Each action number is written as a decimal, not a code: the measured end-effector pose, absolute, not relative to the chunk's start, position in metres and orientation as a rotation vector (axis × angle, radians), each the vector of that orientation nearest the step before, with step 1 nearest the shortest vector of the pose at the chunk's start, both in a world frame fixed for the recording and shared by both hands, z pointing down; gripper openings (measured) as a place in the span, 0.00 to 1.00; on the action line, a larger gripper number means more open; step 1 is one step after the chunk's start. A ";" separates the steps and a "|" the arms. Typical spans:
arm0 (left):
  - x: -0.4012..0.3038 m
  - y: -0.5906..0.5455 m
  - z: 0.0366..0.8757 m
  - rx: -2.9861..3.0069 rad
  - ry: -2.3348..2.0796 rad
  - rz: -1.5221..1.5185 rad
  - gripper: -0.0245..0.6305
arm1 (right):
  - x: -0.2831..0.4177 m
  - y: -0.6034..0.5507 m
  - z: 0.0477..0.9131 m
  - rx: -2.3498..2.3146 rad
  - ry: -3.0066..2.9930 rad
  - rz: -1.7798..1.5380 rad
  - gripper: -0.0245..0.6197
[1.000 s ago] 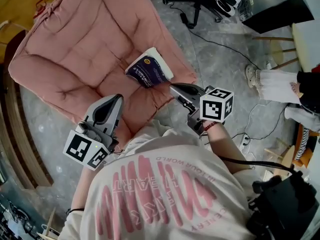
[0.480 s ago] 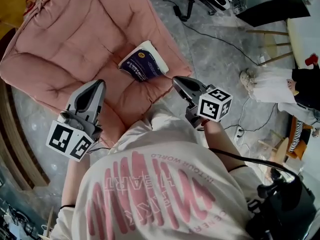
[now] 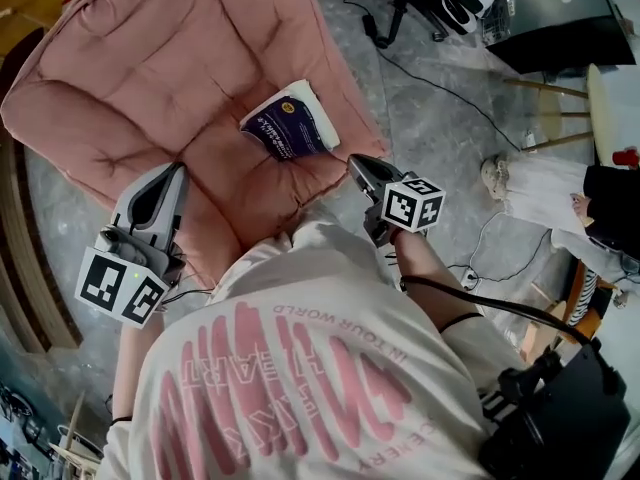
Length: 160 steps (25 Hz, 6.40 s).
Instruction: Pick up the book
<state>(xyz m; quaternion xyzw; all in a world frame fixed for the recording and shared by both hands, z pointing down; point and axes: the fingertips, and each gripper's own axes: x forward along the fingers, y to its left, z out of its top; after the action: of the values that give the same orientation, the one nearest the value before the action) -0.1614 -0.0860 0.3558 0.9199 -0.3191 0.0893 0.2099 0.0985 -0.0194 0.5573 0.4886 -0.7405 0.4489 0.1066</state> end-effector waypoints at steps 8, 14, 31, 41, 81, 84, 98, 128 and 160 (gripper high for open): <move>-0.150 -0.092 0.361 2.465 -0.932 0.331 0.05 | 0.078 -0.043 0.594 1.263 -2.302 1.637 0.13; -0.135 -0.093 0.363 2.497 -0.934 0.486 0.05 | 0.075 -0.043 0.620 1.233 -2.204 1.584 0.47; -0.108 -0.103 0.383 2.437 -0.906 0.536 0.05 | 0.091 -0.052 0.672 1.301 -1.830 1.335 0.57; -0.109 -0.101 0.387 2.381 -0.969 0.526 0.05 | 0.097 -0.060 0.671 1.616 -1.563 1.436 0.57; -0.125 -0.083 0.397 2.271 -1.085 0.490 0.05 | 0.092 -0.089 0.692 1.133 -1.621 1.369 0.42; -0.124 -0.083 0.397 2.272 -1.088 0.480 0.05 | 0.083 -0.083 0.685 1.116 -1.587 1.315 0.42; -0.130 -0.075 0.395 2.247 -1.152 0.461 0.05 | 0.051 -0.117 0.678 1.016 -1.628 1.215 0.37; -0.153 -0.045 0.396 2.129 -1.311 0.404 0.05 | 0.041 -0.120 0.698 0.884 -1.596 1.334 0.33; -0.122 -0.105 0.340 2.361 -1.114 0.128 0.05 | 0.055 -0.118 0.477 0.927 -2.059 1.912 0.31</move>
<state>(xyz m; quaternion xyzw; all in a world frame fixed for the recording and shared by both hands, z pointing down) -0.1223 -0.1048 0.3396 0.8720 -0.4114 0.0474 0.2609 0.0548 -0.1183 0.4770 0.3121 -0.6930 0.6434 0.0912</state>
